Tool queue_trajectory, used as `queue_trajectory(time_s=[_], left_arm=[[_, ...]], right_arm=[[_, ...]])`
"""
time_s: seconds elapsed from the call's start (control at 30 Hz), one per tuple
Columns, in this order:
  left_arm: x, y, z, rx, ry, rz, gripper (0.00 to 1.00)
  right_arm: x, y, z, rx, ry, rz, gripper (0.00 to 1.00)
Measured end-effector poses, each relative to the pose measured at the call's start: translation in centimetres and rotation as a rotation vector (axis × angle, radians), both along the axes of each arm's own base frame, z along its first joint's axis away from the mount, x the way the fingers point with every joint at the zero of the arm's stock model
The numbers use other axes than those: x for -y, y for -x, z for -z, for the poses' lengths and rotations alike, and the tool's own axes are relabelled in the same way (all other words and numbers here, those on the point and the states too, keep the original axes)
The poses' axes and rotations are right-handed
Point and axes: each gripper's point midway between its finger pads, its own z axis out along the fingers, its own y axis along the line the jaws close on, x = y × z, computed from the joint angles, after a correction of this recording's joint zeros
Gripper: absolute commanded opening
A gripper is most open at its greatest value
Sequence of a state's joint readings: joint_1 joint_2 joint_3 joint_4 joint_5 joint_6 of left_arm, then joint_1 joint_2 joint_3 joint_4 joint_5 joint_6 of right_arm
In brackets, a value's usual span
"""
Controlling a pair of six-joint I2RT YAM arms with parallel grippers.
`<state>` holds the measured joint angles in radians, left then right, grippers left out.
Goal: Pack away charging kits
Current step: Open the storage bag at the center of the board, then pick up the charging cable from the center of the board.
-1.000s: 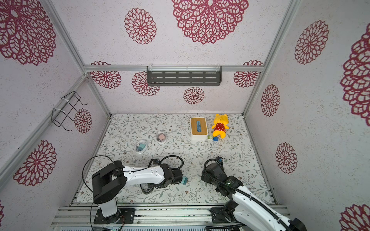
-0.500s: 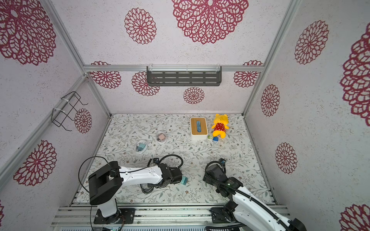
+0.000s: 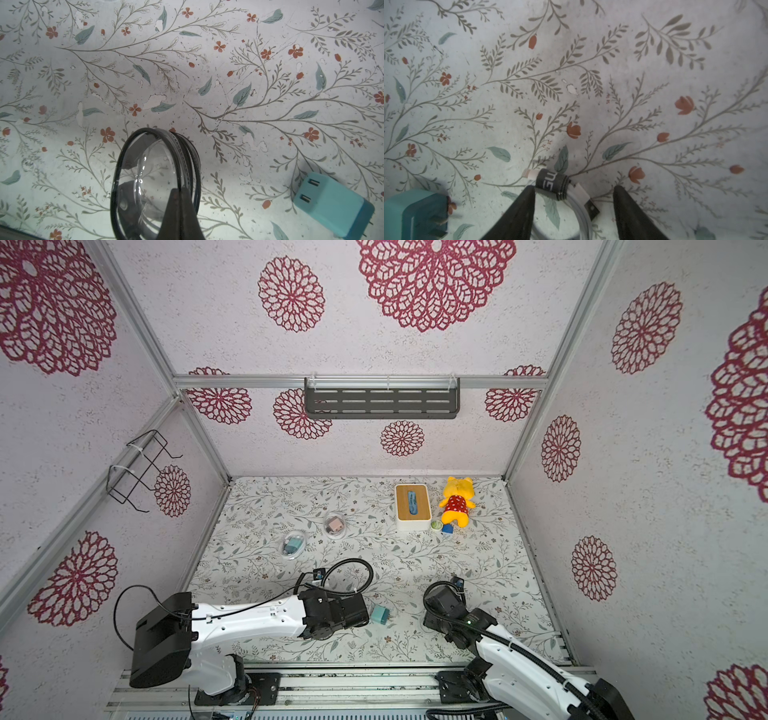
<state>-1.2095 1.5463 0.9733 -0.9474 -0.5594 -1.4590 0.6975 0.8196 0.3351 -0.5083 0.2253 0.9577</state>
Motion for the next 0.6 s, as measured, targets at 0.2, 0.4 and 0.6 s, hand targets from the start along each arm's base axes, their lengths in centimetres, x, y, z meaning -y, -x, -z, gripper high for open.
queue_trajectory(time_s=[0.2,0.4,0.6], left_arm=[[0.5,-0.2,0.0,0.008,0.021,0.004,0.0],[0.7,-0.2,-0.1,0.011,0.029,0.005,0.0],[0.8,-0.3,-0.2,0.012,0.031,0.006,0.0]], right_arm=[[-0.2,0.6,-0.2,-0.005,-0.021,-0.014,0.5],[-1.5,0.7,0.6,-0.018,-0.082,-0.034,0.44],[-4.8,0.6,0.6,-0.005,-0.244,-0.051,0.41]])
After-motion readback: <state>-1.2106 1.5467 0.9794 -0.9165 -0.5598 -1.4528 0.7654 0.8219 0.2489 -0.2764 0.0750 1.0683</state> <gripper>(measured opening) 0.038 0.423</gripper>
